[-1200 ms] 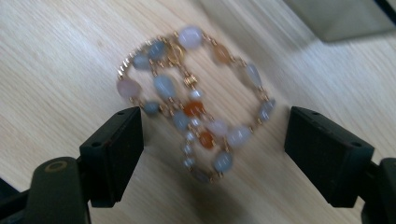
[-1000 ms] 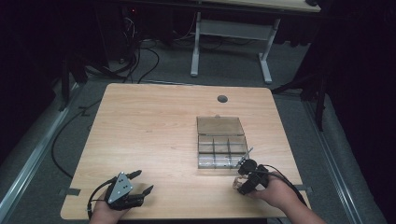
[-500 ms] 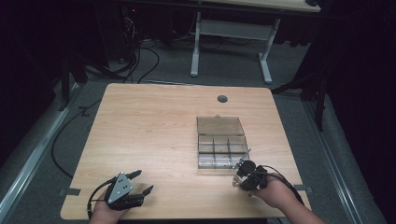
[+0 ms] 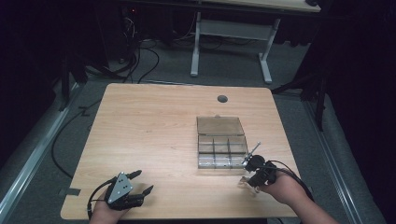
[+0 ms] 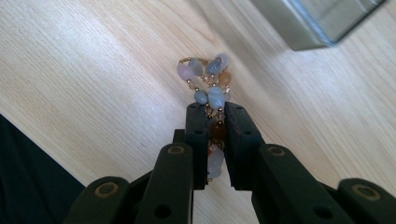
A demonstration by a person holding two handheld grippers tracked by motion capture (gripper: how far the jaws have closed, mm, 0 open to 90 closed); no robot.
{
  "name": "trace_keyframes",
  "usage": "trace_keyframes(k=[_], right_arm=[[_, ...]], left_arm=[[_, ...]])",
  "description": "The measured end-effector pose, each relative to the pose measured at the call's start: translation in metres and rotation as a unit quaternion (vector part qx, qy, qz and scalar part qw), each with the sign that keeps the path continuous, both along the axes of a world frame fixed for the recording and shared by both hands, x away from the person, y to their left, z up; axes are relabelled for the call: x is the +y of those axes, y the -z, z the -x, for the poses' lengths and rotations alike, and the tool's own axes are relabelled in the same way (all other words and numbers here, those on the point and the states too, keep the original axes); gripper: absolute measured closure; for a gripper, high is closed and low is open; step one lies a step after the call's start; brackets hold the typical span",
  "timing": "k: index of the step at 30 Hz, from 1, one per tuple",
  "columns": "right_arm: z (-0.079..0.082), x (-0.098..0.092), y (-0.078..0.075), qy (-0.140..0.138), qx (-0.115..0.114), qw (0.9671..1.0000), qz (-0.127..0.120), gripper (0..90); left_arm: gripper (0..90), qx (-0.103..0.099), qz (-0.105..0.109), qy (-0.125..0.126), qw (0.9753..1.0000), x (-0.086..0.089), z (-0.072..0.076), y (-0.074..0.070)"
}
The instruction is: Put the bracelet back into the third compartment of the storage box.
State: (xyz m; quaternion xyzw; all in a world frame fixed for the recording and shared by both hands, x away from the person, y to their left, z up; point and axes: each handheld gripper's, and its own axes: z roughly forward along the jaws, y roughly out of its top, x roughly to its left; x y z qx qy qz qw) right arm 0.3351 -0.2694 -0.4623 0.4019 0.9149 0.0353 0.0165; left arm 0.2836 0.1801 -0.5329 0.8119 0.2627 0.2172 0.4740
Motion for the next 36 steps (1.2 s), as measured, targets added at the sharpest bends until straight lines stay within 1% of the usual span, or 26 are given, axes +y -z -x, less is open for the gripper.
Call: trace_keyframes(k=[1, 3, 4, 5, 7, 10, 14, 15, 18, 19, 32, 35, 36], right_arm=[[0.000, -0.002, -0.001, -0.002, -0.001, 1.0000, 0.000, 81.1], [-0.001, -0.007, -0.006, 0.007, -0.002, 1.0000, -0.004, 81.0], [-0.001, -0.007, -0.006, 0.007, -0.002, 1.0000, -0.004, 81.0], [-0.001, -0.010, -0.009, 0.010, -0.003, 0.9999, -0.007, 81.1], [-0.001, -0.011, -0.011, 0.013, -0.002, 0.9999, -0.009, 81.0], [-0.001, -0.015, -0.017, 0.017, -0.003, 0.9998, -0.009, 81.0], [-0.002, -0.019, -0.021, 0.014, -0.005, 0.9998, -0.010, 81.0], [-0.002, -0.021, -0.024, 0.017, -0.006, 0.9998, -0.011, 81.0], [-0.002, -0.022, -0.027, 0.022, -0.007, 0.9997, -0.009, 81.0], [-0.002, -0.024, -0.028, 0.024, -0.004, 0.9996, -0.012, 81.0], [-0.004, -0.025, -0.031, 0.026, -0.001, 0.9996, -0.009, 81.0], [-0.005, -0.025, -0.033, 0.026, -0.001, 0.9996, -0.008, 81.0], [-0.006, -0.025, -0.036, 0.027, -0.001, 0.9996, -0.008, 81.0]], left_arm=[[31.0, 0.000, 0.000, 0.000, 1.0000, 0.000, 0.000, 0.000], [31.0, 0.000, 0.000, 0.000, 1.0000, 0.000, 0.000, 0.000], [31.0, 0.000, 0.000, 0.000, 1.0000, 0.000, 0.000, 0.000], [31.1, 0.000, 0.000, -0.001, 1.0000, 0.000, 0.000, 0.000], [31.1, 0.000, 0.000, -0.001, 1.0000, 0.000, 0.000, 0.000], [31.1, -0.001, 0.000, -0.001, 1.0000, 0.000, 0.000, 0.000], [31.0, -0.001, 0.000, -0.001, 1.0000, 0.000, 0.000, 0.000], [31.0, 0.000, 0.000, -0.001, 1.0000, 0.000, 0.000, 0.000], [31.0, -0.001, 0.000, -0.001, 1.0000, 0.000, 0.000, 0.000], [31.0, -0.001, 0.000, -0.001, 1.0000, 0.000, 0.000, 0.000], [31.0, 0.000, 0.000, -0.001, 1.0000, 0.000, 0.000, 0.000], [31.0, 0.000, 0.000, -0.001, 1.0000, 0.000, 0.000, 0.000], [31.0, 0.000, 0.000, -0.001, 1.0000, 0.000, 0.000, 0.000]])
